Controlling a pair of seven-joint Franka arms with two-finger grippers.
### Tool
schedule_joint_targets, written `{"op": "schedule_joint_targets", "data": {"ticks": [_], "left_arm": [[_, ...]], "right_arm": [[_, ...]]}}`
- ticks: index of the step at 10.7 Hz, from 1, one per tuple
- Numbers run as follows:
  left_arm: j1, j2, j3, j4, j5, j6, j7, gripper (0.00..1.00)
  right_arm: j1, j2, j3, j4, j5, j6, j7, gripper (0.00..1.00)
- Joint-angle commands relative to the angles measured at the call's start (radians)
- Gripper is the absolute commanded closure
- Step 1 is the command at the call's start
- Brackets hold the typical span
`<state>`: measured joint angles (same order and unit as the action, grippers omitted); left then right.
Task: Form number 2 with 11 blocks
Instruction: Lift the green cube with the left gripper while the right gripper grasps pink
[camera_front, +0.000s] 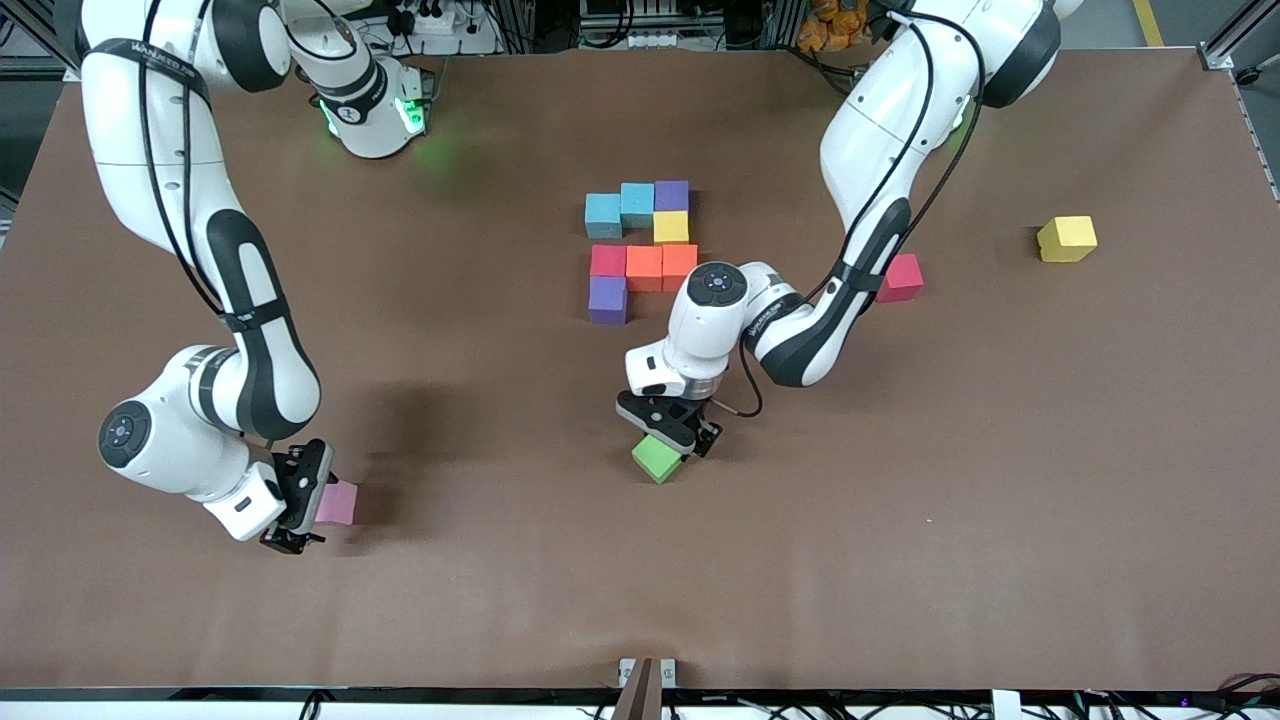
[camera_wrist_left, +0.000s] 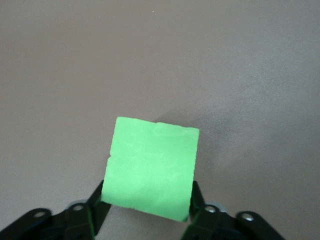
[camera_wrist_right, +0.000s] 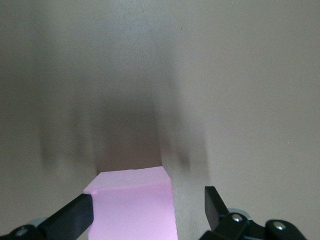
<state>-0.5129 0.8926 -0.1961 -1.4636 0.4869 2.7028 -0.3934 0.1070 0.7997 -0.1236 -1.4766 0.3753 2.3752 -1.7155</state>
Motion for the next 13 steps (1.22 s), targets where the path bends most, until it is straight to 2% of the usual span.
{"op": "schedule_joint_targets", "data": {"ticks": [1,4,5,8,9,13], "left_arm": [[-0.012,0.011,0.000,0.022,-0.048,-0.006,0.007,0.64],[-0.015,-0.004,0.000,0.019,-0.051,-0.006,0.002,0.64],[-0.013,-0.011,0.000,0.016,-0.053,-0.006,0.001,0.64],[-0.010,-0.037,-0.003,0.005,-0.053,-0.020,-0.001,0.64],[-0.006,-0.044,-0.020,0.005,-0.054,-0.038,-0.010,0.68],[-0.002,-0.096,-0.065,0.000,-0.053,-0.187,-0.137,0.68]], "right_arm": [[-0.018,0.018,0.019,0.033,0.027,-0.028,-0.026,0.00],[-0.052,0.021,0.019,0.021,0.042,-0.051,-0.019,0.00],[-0.055,0.019,0.019,0.032,0.057,-0.104,-0.016,0.00],[-0.055,0.021,0.019,0.030,0.056,-0.105,-0.019,0.00],[-0.058,0.026,0.019,0.024,0.059,-0.100,-0.021,0.00],[-0.073,0.038,0.019,0.009,0.086,-0.093,-0.019,0.00]]}}
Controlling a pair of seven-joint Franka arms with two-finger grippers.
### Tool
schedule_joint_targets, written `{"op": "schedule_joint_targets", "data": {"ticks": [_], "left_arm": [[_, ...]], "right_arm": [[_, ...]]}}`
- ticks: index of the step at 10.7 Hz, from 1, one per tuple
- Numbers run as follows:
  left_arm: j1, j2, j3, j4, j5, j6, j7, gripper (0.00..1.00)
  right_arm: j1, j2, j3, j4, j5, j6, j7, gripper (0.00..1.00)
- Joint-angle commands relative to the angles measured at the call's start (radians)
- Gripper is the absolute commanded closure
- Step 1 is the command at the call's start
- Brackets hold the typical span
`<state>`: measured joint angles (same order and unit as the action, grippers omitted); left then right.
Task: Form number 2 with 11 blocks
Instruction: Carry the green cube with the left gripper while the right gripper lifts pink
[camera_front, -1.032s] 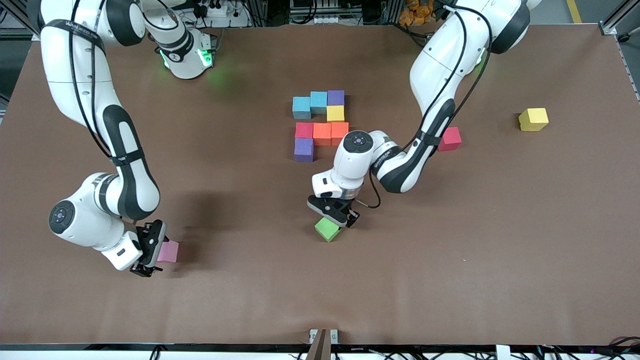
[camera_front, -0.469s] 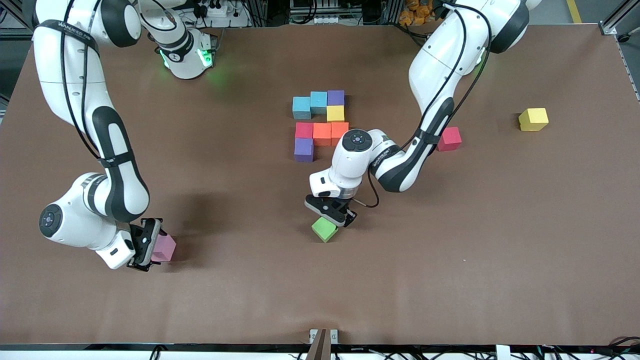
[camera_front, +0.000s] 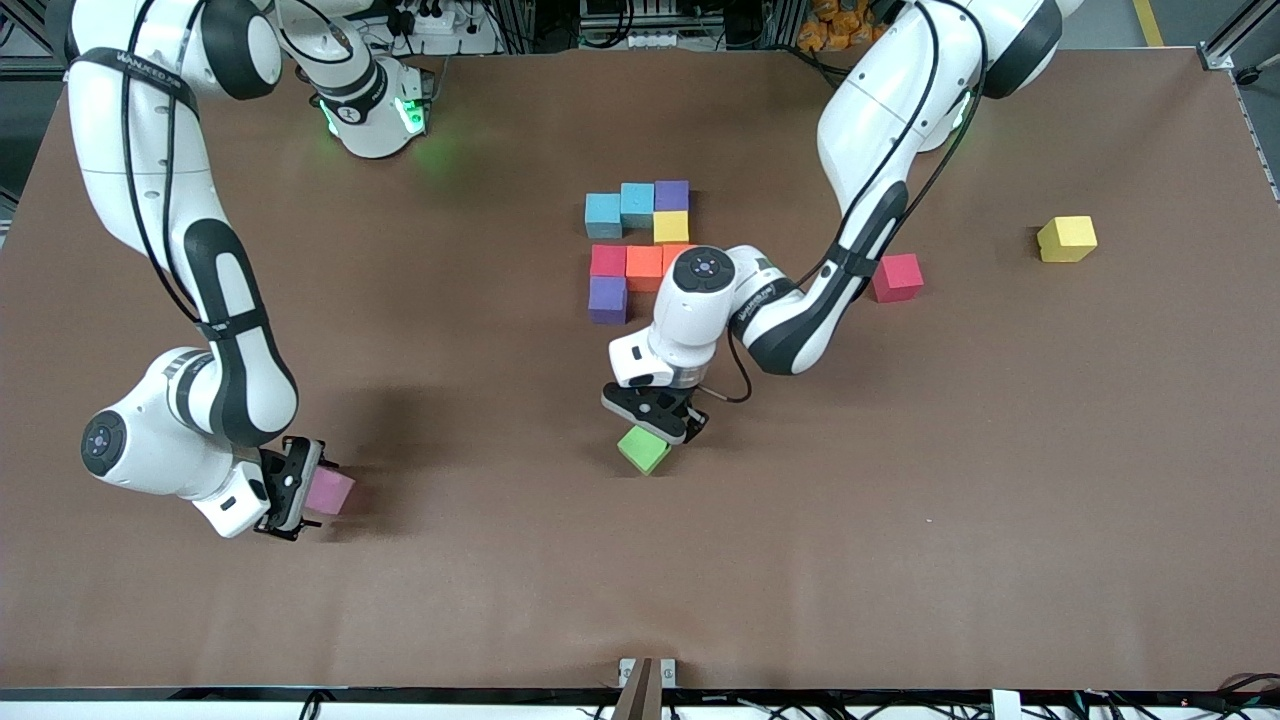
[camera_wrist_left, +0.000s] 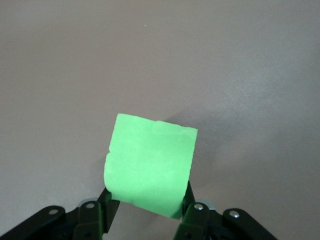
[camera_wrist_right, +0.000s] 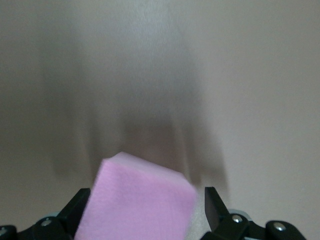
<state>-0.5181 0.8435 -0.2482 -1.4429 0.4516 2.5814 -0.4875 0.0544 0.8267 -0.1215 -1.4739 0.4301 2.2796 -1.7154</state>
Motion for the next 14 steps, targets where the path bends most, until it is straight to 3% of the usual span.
{"op": "schedule_joint_targets", "data": {"ticks": [1,4,5,7,8,12,14], "left_arm": [[0.003,-0.081,-0.016,-0.042,-0.018,-0.111,-0.049,0.68],[0.016,-0.191,-0.019,-0.175,-0.018,-0.136,-0.048,0.72],[0.021,-0.228,-0.017,-0.227,-0.016,-0.136,-0.039,0.73],[0.050,-0.308,-0.019,-0.330,-0.013,-0.136,0.001,0.73],[0.059,-0.332,-0.019,-0.365,-0.013,-0.136,0.044,0.73],[0.131,-0.360,-0.066,-0.399,-0.011,-0.132,0.217,0.72],[0.322,-0.389,-0.219,-0.444,-0.013,-0.132,0.280,0.72]], "right_arm": [[-0.021,0.011,0.017,0.006,0.033,0.001,-0.016,0.00],[-0.021,0.011,0.017,0.007,0.041,-0.003,-0.006,0.00],[-0.019,0.011,0.017,0.007,0.041,-0.006,0.020,0.17],[-0.019,0.009,0.017,0.009,0.041,-0.008,0.033,0.74],[-0.015,0.006,0.017,0.010,0.045,-0.011,0.048,0.89],[0.054,-0.043,0.019,0.043,0.039,-0.138,0.317,0.93],[0.088,-0.052,0.019,0.038,0.041,-0.144,0.368,0.93]]}}
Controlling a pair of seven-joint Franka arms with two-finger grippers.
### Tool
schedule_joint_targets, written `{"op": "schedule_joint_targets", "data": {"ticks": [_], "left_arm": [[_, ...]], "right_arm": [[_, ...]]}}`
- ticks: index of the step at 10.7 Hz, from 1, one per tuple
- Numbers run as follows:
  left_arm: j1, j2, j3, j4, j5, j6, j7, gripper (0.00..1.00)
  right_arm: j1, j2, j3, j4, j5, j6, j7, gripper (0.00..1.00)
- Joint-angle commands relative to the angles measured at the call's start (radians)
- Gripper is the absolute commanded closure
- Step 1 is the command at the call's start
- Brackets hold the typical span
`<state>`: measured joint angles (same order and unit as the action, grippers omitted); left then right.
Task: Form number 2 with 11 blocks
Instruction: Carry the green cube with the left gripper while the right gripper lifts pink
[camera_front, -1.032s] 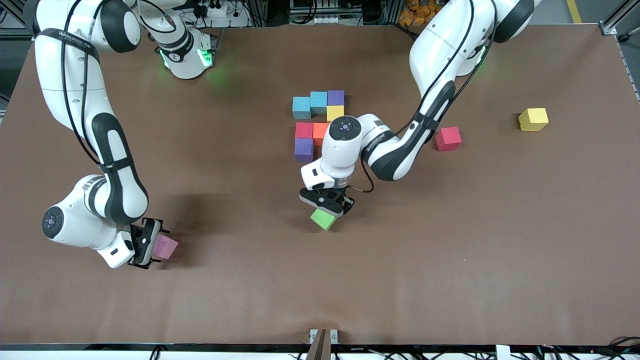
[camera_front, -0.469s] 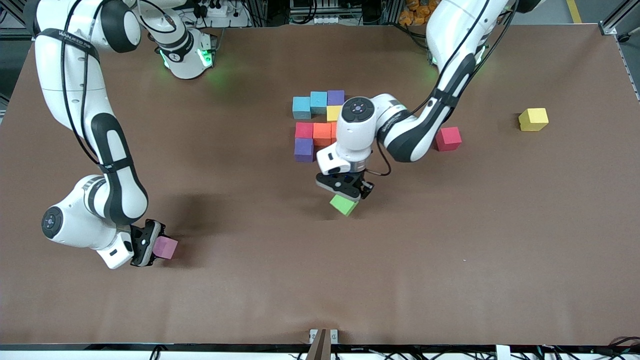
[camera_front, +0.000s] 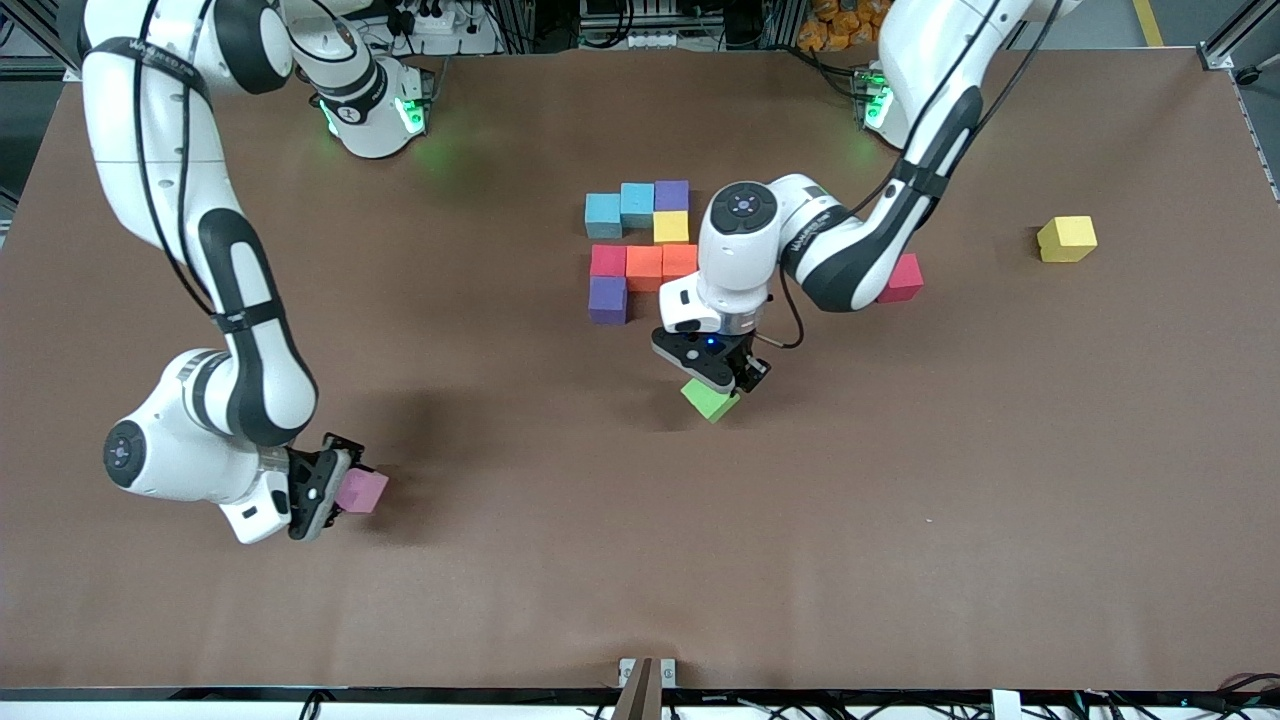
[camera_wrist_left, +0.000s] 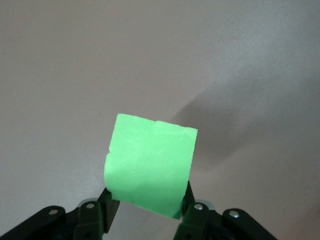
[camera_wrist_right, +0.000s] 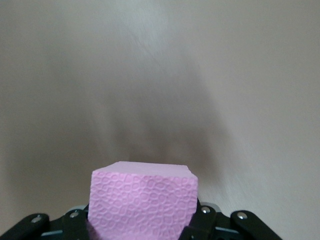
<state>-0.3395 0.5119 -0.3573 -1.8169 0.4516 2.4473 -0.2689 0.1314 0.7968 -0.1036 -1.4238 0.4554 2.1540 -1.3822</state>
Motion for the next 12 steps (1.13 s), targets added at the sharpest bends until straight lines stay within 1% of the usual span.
{"op": "schedule_joint_targets", "data": {"ticks": [1,2,3,4,5,6,7,9,10,11,12], "left_arm": [[0.259,-0.058,-0.211,-0.074,-0.013,0.002,0.095,0.72],[0.368,-0.058,-0.309,-0.079,-0.013,0.002,0.117,0.73],[0.460,-0.058,-0.387,-0.082,-0.013,0.002,0.134,0.73],[0.532,-0.058,-0.449,-0.087,-0.013,0.001,0.173,0.73],[0.601,-0.088,-0.498,-0.104,-0.013,0.001,0.191,0.73],[0.659,-0.130,-0.544,-0.107,-0.013,-0.002,0.212,0.73],[0.704,-0.169,-0.570,-0.108,-0.013,-0.004,0.236,0.73],[0.782,-0.229,-0.627,-0.108,-0.013,-0.033,0.251,0.73],[0.818,-0.243,-0.644,-0.108,-0.017,-0.043,0.251,0.73],[0.871,-0.245,-0.687,-0.107,-0.022,-0.074,0.251,0.73],[0.952,-0.243,-0.753,-0.105,-0.022,-0.091,0.252,0.73]], "right_arm": [[0.028,-0.027,0.001,-0.012,0.017,-0.020,0.081,0.93],[0.062,-0.046,-0.001,-0.023,0.016,-0.020,0.185,0.93],[0.104,-0.069,-0.002,-0.049,0.014,-0.016,0.298,0.92],[0.147,-0.088,-0.005,-0.070,0.009,-0.008,0.415,0.91],[0.186,-0.102,-0.011,-0.085,0.006,-0.003,0.518,0.91],[0.236,-0.125,-0.036,-0.118,0.002,0.013,0.613,0.91],[0.332,-0.146,-0.100,-0.160,0.002,0.041,0.714,0.91],[0.596,-0.195,-0.282,-0.274,0.005,0.131,0.967,0.93],[0.708,-0.198,-0.357,-0.306,0.005,0.160,1.076,0.93],[0.828,-0.197,-0.437,-0.341,0.005,0.196,1.195,0.93],[0.921,-0.192,-0.488,-0.372,0.006,0.236,1.294,0.93]]}}
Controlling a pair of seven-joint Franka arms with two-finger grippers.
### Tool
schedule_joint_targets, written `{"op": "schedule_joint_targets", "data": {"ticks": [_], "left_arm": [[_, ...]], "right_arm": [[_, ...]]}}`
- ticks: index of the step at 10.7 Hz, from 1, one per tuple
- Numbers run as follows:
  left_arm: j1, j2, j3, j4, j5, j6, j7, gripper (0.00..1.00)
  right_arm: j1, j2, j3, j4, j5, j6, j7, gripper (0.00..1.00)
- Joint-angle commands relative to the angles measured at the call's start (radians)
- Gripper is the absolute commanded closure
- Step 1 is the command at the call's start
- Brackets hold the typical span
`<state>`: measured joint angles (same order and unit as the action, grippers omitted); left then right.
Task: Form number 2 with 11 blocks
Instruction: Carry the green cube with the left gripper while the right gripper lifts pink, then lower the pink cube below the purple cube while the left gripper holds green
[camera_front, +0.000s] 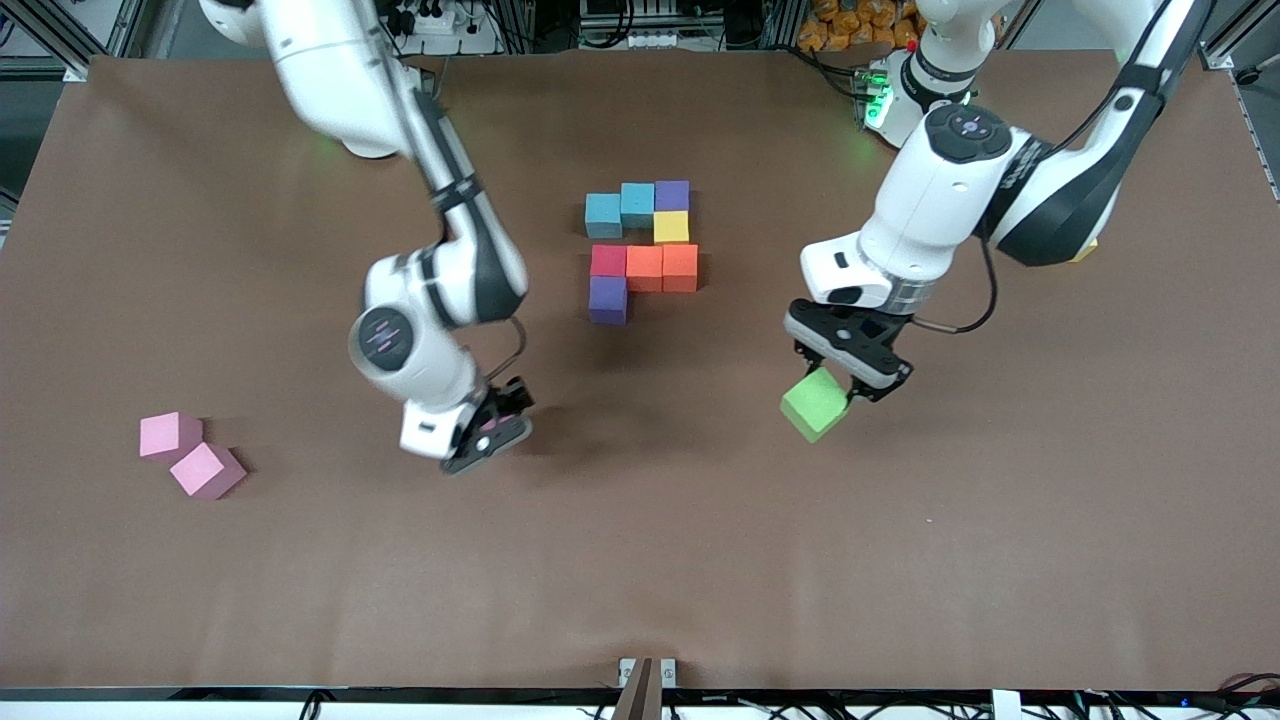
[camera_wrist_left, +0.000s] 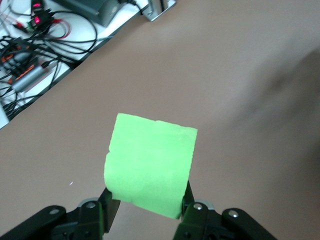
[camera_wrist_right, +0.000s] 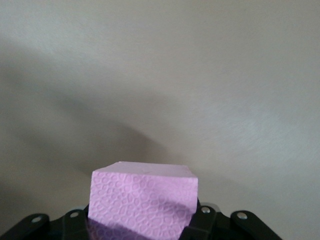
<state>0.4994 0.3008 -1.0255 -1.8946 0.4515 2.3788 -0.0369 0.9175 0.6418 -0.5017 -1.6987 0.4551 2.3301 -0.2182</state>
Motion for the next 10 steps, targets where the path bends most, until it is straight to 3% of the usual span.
{"op": "schedule_joint_targets", "data": {"ticks": [1,3,7,10], "left_arm": [[0.189,-0.029,-0.160,-0.028,-0.022,-0.036,0.020,0.73],[0.272,-0.026,-0.225,-0.028,-0.022,-0.055,0.020,0.73],[0.277,-0.028,-0.223,-0.028,-0.022,-0.069,0.020,0.71],[0.289,-0.028,-0.222,-0.028,-0.022,-0.101,0.034,0.71]], "right_arm": [[0.186,-0.034,-0.104,-0.139,0.016,0.122,0.193,0.93],[0.228,-0.034,-0.095,-0.205,0.020,0.242,0.311,0.93],[0.348,-0.004,-0.095,-0.217,0.161,0.313,0.469,0.93],[0.391,0.022,-0.087,-0.236,0.171,0.367,0.523,0.93]]}}
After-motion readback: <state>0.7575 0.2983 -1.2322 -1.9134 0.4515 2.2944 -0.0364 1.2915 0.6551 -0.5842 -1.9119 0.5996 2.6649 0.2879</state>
